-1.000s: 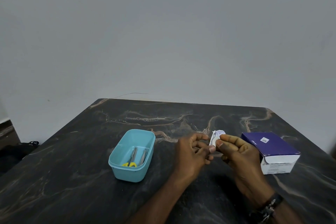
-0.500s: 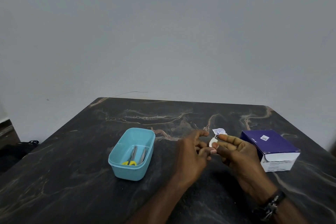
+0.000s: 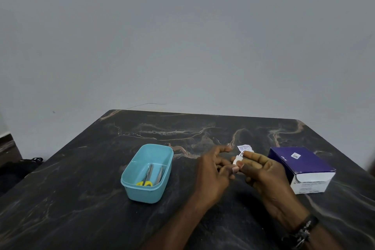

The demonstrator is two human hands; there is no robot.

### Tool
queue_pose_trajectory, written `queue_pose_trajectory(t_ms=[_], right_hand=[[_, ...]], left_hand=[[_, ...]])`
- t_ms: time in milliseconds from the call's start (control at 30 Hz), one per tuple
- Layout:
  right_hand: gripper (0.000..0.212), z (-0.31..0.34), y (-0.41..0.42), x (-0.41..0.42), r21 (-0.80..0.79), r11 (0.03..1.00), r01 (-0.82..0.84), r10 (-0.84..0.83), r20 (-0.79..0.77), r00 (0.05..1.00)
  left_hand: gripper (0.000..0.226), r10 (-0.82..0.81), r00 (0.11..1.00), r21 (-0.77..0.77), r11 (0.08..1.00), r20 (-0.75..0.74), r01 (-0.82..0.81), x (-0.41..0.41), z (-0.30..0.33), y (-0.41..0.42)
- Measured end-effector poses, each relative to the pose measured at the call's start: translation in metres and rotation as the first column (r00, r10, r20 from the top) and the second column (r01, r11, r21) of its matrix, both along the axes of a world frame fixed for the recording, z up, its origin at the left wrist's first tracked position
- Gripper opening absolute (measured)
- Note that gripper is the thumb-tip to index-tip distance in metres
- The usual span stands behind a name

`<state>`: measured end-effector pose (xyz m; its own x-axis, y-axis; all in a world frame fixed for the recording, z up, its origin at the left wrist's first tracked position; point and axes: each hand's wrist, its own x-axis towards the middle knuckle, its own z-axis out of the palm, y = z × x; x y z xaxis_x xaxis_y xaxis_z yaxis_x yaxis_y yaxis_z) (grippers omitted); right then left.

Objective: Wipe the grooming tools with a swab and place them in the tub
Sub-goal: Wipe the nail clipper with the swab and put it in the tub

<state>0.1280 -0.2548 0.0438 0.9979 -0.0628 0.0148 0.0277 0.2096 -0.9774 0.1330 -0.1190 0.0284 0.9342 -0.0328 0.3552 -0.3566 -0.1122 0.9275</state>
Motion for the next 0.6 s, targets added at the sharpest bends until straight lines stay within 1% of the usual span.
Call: queue_pose_trajectory(t_ms=[100, 233, 300, 367, 533, 600], right_hand=[[0.031, 0.0001, 0.0002, 0.0004, 0.005, 1.000, 0.005, -0.005, 0.005, 1.000], [0.033, 0.0022, -0.0057, 0.0034, 0.072, 0.993, 0.090, -0.092, 0.025, 0.995], [0.032, 0.0031, -0.0069, 0.0043, 0.086, 0.991, 0.101, -0.104, 0.026, 0.994], [0.032, 0.0028, -0.0049, 0.0028, 0.071, 0.993, 0.091, -0.093, 0.023, 0.995], [0.030, 0.0014, 0.0019, -0.0019, 0.003, 1.000, 0.002, -0.002, 0.018, 1.000], [0.031, 0.0013, 0.0014, -0.0012, 0.006, 1.000, 0.010, -0.010, 0.027, 1.000]], left_hand=[[0.038, -0.007, 1.000, 0.017, 1.000, -0.010, 0.007, 0.0002, -0.0002, 0.0004], [0.036, -0.051, 0.999, 0.028, 0.998, -0.012, 0.051, -0.0022, -0.0008, -0.0034], [0.036, -0.055, 0.998, 0.040, 0.998, -0.007, 0.055, -0.0031, -0.0010, -0.0047], [0.036, -0.045, 0.999, 0.031, 0.998, -0.001, 0.045, -0.0027, -0.0019, -0.0047], [0.037, 0.002, 1.000, -0.008, 1.000, -0.012, -0.002, 0.0005, -0.0025, -0.0014], [0.037, -0.002, 1.000, -0.003, 1.000, -0.016, 0.002, 0.0007, -0.0022, -0.0015]])
